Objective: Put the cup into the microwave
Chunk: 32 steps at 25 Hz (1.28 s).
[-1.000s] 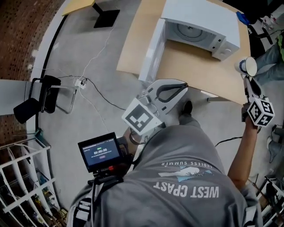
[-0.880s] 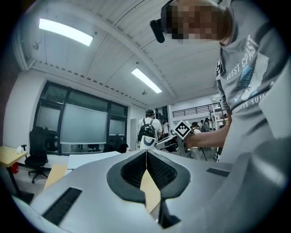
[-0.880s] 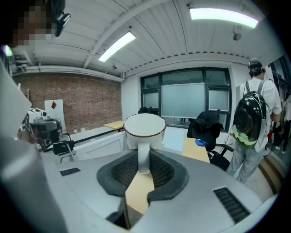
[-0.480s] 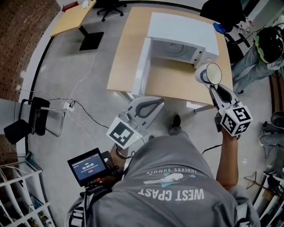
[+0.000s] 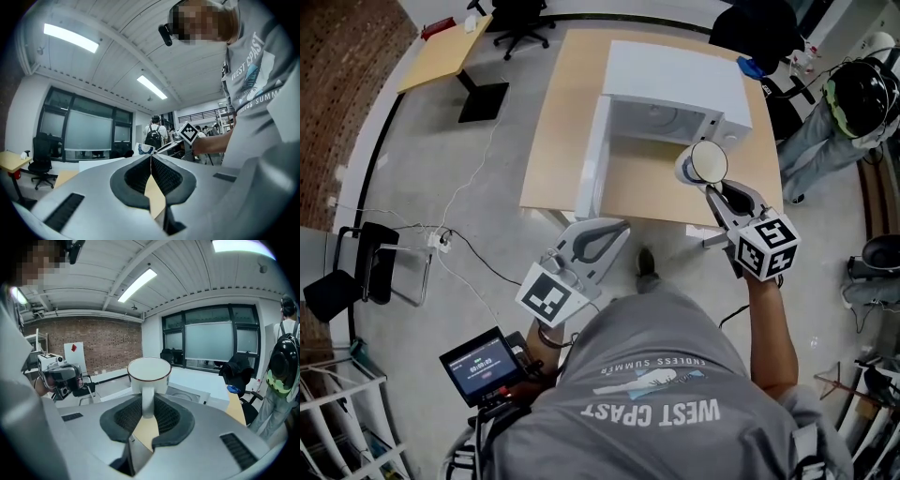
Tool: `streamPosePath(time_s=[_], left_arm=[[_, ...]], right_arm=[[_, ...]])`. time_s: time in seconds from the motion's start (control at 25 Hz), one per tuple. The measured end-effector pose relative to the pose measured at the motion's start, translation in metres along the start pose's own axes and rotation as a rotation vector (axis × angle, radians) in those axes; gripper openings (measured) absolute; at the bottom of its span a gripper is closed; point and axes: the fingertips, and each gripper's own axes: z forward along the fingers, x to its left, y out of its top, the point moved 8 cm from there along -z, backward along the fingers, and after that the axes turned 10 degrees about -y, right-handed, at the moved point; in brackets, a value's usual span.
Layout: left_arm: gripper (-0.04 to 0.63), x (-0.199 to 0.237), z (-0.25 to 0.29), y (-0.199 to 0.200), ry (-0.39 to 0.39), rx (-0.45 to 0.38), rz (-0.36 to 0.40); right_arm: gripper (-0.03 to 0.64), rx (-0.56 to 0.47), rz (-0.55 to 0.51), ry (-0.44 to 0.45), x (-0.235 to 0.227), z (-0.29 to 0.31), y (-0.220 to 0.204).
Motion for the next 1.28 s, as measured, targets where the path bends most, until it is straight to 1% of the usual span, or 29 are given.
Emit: streamPosePath(time_s=[0.08,0.16,0.28,0.48,0.56,0.72,0.96,1.08,1.28], left_arm=[[0.021,0.012,-0.002,0.009,0.016,0.009,-0.013],[0.021,0.023,-0.006,0.012,0.027,0.019,-0.018],[0.021,0.024,-0.009,0.006,0.048,0.044,-0.026],[0.021,0.03,0.0,-0.003,0.114,0.081,-0.063],[0.021,0.033,0.005,-0.005,0.127,0.104,-0.08],[0.021,0.041,0.006,-0.01,0.154,0.134,-0.118],[0.021,0.055,0.011,-0.017,0.181,0.169,-0.158],[0.021,0.063,0.014,-0.023,0.194,0.183,-0.18],[0.021,0.071,0.017,-0.029,0.215,0.198,-0.213]], right_arm=[[0.075,0.021,-0.006,0.007,-0.002,0.019,0.01],[0.075,0.041,-0.015,0.012,-0.003,0.045,0.01],[0.075,0.075,-0.021,0.009,-0.011,0.079,-0.01],[0.075,0.158,-0.03,0.0,-0.038,0.139,-0.051],[0.075,0.191,-0.045,-0.006,-0.048,0.166,-0.065],[0.075,0.235,-0.043,-0.026,-0.059,0.216,-0.087],[0.075,0.256,-0.026,-0.087,-0.078,0.28,-0.107],[0.075,0.24,-0.012,-0.119,-0.088,0.305,-0.109],[0.075,0.209,-0.03,-0.151,-0.097,0.338,-0.105]])
